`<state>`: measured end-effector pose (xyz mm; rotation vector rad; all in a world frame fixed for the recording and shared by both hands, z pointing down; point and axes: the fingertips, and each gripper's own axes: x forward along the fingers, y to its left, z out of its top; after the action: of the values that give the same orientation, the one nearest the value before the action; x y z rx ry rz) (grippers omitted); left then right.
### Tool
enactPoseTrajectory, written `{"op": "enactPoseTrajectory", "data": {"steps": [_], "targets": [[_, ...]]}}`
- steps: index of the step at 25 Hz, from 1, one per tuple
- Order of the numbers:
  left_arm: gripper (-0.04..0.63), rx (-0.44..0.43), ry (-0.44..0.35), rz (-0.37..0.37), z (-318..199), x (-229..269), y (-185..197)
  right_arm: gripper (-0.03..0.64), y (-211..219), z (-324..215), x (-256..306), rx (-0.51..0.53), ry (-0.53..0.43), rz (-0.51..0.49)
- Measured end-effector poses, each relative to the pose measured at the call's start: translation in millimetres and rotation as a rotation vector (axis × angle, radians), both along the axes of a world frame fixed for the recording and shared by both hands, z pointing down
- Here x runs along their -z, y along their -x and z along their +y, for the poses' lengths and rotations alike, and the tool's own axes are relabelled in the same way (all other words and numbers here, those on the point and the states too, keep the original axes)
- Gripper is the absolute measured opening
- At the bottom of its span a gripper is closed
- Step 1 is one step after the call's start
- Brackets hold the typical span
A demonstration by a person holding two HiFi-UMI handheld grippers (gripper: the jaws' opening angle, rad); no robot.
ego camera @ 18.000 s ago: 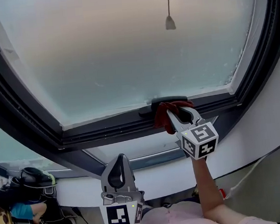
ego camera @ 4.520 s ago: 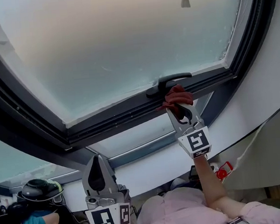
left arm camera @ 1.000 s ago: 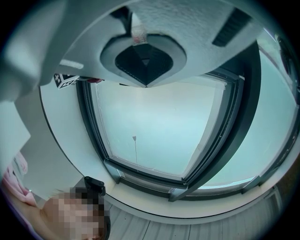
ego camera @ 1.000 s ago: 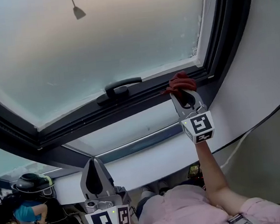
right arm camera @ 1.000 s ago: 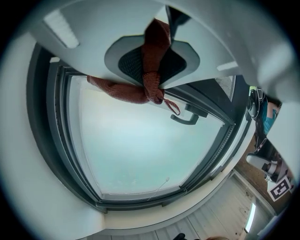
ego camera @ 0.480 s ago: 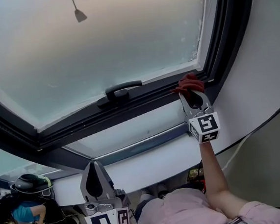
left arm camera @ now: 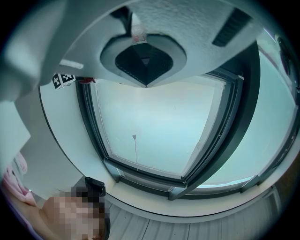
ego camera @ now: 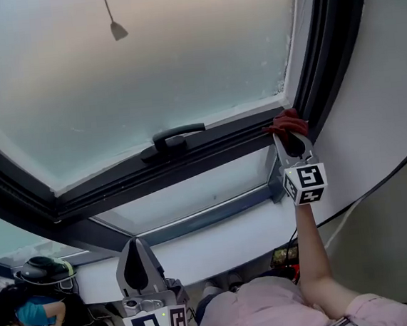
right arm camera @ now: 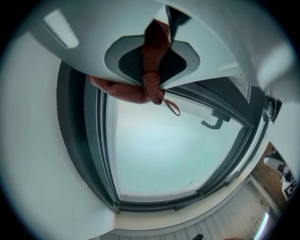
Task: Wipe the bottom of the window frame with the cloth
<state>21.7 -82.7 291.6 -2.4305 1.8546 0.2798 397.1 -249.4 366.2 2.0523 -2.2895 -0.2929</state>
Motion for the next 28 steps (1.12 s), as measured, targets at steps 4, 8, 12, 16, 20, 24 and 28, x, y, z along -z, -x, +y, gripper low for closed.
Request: {"op": "enactPoseTrajectory", "data": {"steps": [4, 8, 12, 16, 20, 24, 28], "targets": [[-0.006, -0.003, -0.002, -0.001, 0.2, 0.5, -2.9, 0.080, -16.7, -0.5, -1.4, -0.027, -0.005, -0.010], [-0.006, -0.004, -0.005, -0.005, 0.1, 2.9, -5.3, 0.080, -24.8, -1.2, -1.6, -0.035, -0.009, 0.006], [-0.006, -0.010, -0.009, -0.008, 0.2, 4.6, -8.4, 0.080, -28.9, -2.2, -1.7, -0.037, -0.005, 0.009], [-0.006, -0.024, -0.009, -0.008, 2.3, 3.8, -10.4, 0.080, -30.5, -1.6, -1.5, -0.036, 0.002, 0.020], [-0.006, -0.029, -0.013, -0.003, 5.5, 4.0, -7.9, 0.080, -32.7, -2.8, -1.9, -0.037, 0.025, 0.016], [-0.006, -0.034, -0.014, 0.002, 9.3, 4.0, -2.9, 0.081, -28.9, 0.9, 0.8, -0.073, 0.043, 0.052], [-0.006, -0.025, -0.005, 0.008, 11.1, 1.1, 9.6, 0.081, 10.4, 22.3, 5.3, 0.009, 0.008, 0.007]]}}
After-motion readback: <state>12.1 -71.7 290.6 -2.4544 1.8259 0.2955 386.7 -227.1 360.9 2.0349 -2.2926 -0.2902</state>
